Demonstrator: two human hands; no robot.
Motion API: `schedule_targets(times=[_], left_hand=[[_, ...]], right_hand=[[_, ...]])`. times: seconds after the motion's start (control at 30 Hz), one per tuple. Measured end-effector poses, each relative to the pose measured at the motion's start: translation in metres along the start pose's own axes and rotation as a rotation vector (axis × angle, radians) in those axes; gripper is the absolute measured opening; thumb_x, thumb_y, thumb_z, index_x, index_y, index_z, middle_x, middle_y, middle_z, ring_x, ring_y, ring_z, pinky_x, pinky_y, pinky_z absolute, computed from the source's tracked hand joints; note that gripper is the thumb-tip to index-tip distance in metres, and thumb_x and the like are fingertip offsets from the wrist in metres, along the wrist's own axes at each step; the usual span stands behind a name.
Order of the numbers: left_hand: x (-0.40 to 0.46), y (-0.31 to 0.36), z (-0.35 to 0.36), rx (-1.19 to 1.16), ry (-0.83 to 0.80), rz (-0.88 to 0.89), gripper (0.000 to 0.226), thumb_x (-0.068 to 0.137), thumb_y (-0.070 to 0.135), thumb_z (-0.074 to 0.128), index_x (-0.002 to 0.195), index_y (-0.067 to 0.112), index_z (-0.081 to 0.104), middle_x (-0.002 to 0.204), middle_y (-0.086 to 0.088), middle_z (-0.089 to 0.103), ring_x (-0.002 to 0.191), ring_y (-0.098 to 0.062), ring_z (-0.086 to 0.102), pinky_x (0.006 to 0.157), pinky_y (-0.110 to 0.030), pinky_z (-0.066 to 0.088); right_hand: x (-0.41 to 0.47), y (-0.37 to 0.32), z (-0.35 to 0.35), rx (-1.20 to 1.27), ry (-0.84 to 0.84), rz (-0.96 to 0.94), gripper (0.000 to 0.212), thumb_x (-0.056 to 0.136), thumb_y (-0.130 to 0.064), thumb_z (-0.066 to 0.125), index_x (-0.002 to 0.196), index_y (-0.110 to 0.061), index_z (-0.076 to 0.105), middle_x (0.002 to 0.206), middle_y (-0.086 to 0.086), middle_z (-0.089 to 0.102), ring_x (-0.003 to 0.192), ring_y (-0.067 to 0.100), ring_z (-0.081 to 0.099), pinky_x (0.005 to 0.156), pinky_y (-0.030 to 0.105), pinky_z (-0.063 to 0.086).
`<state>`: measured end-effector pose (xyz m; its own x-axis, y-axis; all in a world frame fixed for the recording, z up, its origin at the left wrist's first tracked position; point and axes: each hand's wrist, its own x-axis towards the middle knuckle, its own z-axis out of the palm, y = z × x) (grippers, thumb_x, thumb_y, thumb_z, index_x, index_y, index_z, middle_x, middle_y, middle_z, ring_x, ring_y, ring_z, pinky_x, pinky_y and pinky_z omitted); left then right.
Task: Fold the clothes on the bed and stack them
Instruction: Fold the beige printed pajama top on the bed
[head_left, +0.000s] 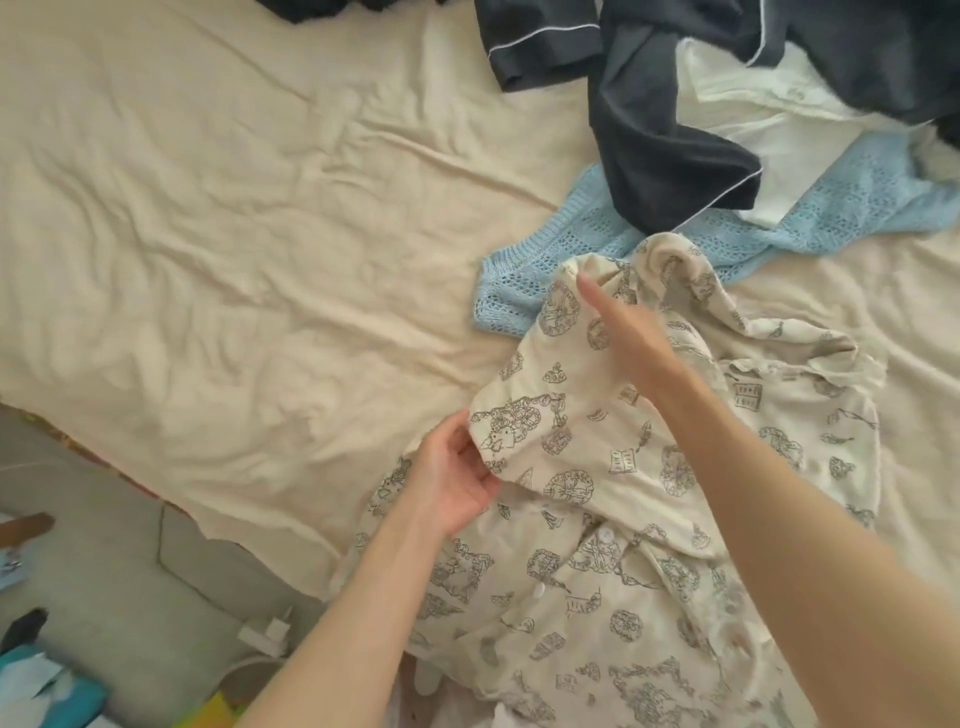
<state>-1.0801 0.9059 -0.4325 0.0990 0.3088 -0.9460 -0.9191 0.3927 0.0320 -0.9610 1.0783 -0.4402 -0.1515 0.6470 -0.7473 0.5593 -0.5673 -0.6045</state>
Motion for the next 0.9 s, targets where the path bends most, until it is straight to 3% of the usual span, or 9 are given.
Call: schedule_targets(times=[0.1,0.17,0.27,0.4,0.47,0.57,0.63,0.77,0.9], left_hand=[[0.006,0.006,0.007,0.102,0.078,0.007,0.021,0.091,0.028,0.056,0.098,0.009,0.063,0.082,-0.007,0.072,0.070,-0.020,0.068,0.059,-0.033,0.056],[0.012,0.004,0.010,0.166,0.210,0.136,0.014,0.093,0.019,0.055,0.093,0.009,0.064,0.083,-0.007,0.071,0.067,-0.018,0.068,0.059,-0.033,0.055],[0.012,0.004,0.008,0.221,0.247,0.397,0.015,0.094,0.018,0.055,0.085,0.011,0.065,0.077,-0.003,0.071,0.063,-0.012,0.068,0.054,-0.028,0.054],[0.001,0.005,0.000,0.525,0.165,0.482,0.015,0.094,0.012,0.054,0.097,0.024,0.062,0.098,0.005,0.069,0.087,-0.013,0.068,0.076,-0.037,0.057],[-0.001,0.009,-0.012,0.817,0.307,0.593,0.020,0.094,0.009,0.050,0.095,0.026,0.060,0.104,0.006,0.064,0.098,-0.014,0.063,0.085,-0.036,0.054],[-0.003,0.026,-0.035,1.089,0.497,0.816,0.015,0.094,0.015,0.051,0.103,0.022,0.060,0.109,0.002,0.059,0.090,-0.005,0.056,0.075,-0.017,0.043],[0.003,0.039,-0.042,1.121,0.499,0.778,0.020,0.095,0.023,0.051,0.111,0.016,0.062,0.111,0.000,0.059,0.092,-0.008,0.056,0.083,-0.023,0.043],[0.019,0.059,-0.018,0.951,0.271,0.576,0.033,0.099,0.032,0.044,0.108,0.010,0.066,0.095,0.003,0.066,0.097,-0.015,0.062,0.092,-0.032,0.047],[0.035,0.074,0.001,1.100,0.073,0.491,0.027,0.092,0.025,0.059,0.114,0.012,0.067,0.107,0.000,0.068,0.089,-0.005,0.062,0.076,-0.016,0.050]], right_hand=[[0.010,-0.017,0.008,-0.197,0.003,-0.100,0.034,0.087,-0.044,0.060,0.068,-0.018,0.052,0.056,-0.014,0.049,0.041,-0.004,0.046,0.044,0.011,0.037],[0.014,-0.025,0.013,-0.173,0.022,-0.148,0.023,0.091,-0.028,0.056,0.080,-0.008,0.058,0.058,-0.007,0.051,0.039,0.000,0.048,0.037,0.012,0.037],[0.012,-0.031,0.010,-0.006,0.044,-0.143,0.035,0.092,-0.031,0.056,0.097,0.003,0.060,0.073,0.005,0.050,0.061,0.015,0.050,0.047,0.019,0.040],[0.005,-0.013,0.009,-0.190,0.079,-0.305,0.022,0.094,-0.026,0.050,0.102,-0.006,0.057,0.087,0.006,0.056,0.077,0.018,0.054,0.068,0.034,0.045],[-0.005,0.002,0.010,-0.319,0.171,-0.356,0.032,0.093,-0.026,0.054,0.124,-0.017,0.052,0.112,0.002,0.060,0.098,0.017,0.058,0.084,0.036,0.049],[-0.017,0.023,0.011,-0.397,0.256,-0.398,0.046,0.094,-0.033,0.053,0.135,-0.013,0.046,0.125,0.005,0.057,0.112,0.019,0.054,0.098,0.040,0.045],[-0.016,0.021,0.012,-0.396,0.297,-0.404,0.043,0.095,-0.039,0.049,0.120,-0.006,0.057,0.111,0.011,0.065,0.099,0.024,0.061,0.090,0.043,0.049],[0.005,-0.019,0.018,-0.370,0.298,-0.376,0.050,0.095,-0.044,0.043,0.091,0.002,0.062,0.086,0.014,0.068,0.079,0.029,0.063,0.076,0.043,0.052],[0.037,-0.049,0.028,-0.500,0.310,-0.215,0.033,0.091,-0.044,0.046,0.096,-0.012,0.054,0.088,0.004,0.061,0.090,0.026,0.055,0.086,0.037,0.042]])
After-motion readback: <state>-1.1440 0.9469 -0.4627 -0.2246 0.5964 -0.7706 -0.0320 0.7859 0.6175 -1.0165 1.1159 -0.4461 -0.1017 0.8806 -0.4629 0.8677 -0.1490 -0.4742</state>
